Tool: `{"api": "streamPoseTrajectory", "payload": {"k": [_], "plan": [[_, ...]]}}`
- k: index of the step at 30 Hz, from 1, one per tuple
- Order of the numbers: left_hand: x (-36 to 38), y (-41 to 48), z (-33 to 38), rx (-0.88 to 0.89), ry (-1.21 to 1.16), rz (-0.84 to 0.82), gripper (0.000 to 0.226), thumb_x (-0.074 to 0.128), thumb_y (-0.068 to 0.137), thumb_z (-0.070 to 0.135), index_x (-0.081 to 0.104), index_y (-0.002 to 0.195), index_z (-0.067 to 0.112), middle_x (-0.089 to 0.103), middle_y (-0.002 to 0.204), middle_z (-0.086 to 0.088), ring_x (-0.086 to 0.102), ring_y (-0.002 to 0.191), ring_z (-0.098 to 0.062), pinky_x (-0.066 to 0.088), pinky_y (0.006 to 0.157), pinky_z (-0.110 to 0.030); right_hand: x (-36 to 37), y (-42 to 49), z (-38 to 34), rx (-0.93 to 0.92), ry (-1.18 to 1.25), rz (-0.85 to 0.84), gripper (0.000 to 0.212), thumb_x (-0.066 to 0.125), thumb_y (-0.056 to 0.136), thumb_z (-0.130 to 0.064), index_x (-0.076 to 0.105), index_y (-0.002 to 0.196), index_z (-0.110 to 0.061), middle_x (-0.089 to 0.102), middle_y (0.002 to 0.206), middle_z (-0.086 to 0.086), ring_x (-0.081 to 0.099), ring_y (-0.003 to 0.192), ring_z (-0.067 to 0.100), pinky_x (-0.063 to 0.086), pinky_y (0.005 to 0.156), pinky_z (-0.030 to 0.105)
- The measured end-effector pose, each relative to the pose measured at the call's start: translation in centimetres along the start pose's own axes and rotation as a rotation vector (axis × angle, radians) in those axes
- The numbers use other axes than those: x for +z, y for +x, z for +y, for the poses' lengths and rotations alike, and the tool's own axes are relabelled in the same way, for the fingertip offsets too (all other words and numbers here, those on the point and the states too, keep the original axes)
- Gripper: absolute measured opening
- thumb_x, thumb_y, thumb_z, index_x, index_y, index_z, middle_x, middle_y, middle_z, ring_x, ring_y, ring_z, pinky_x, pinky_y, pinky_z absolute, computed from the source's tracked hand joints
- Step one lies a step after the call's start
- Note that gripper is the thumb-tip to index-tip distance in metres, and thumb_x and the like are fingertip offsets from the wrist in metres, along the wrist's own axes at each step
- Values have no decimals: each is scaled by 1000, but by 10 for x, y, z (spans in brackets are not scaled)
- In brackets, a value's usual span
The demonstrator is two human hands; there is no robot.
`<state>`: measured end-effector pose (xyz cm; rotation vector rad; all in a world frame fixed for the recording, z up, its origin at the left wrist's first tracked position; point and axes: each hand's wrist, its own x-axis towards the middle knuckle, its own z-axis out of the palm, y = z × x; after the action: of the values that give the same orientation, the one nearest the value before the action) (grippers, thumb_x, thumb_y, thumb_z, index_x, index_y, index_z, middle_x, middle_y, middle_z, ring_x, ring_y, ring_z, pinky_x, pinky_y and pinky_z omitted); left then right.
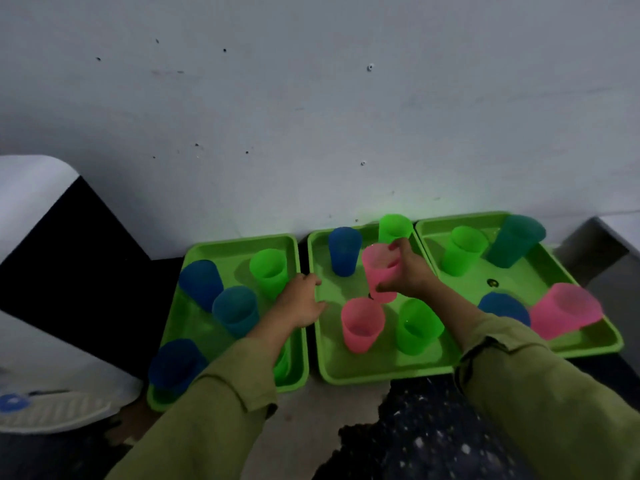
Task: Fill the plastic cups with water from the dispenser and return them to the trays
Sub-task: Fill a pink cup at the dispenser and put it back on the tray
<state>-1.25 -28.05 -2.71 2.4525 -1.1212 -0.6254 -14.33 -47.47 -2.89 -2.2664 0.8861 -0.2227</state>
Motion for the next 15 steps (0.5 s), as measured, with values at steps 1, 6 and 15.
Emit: {"api": "streamPoseTrajectory", "payload": {"k": [1, 6, 15], "plan": [[2, 2, 0, -16, 16, -22, 56, 63, 85, 30, 42, 133, 10, 40, 136, -14, 45, 123, -28, 38, 102, -32, 2, 3, 4, 1, -3, -22, 81, 84, 57, -12, 34, 121, -8, 57, 99, 14, 57, 86, 28, 39, 70, 27], [12, 4, -1, -69, 65, -64, 56, 63, 86, 27, 41, 135, 11, 38, 136, -12, 44, 123, -26, 37, 99, -29, 7, 10, 15, -18, -35, -122, 85, 88, 52, -13, 35, 118, -7, 58, 102, 17, 57, 87, 28, 44, 72, 32], [23, 6, 1, -98, 115, -75, 57, 63, 86, 26, 41, 136, 10, 39, 136, -11, 44, 123, -26, 39, 104, -34, 7, 16, 26, 14, 40, -242, 85, 87, 56, -13, 31, 119, -10, 57, 108, 13, 57, 95, 28, 47, 77, 32]]}}
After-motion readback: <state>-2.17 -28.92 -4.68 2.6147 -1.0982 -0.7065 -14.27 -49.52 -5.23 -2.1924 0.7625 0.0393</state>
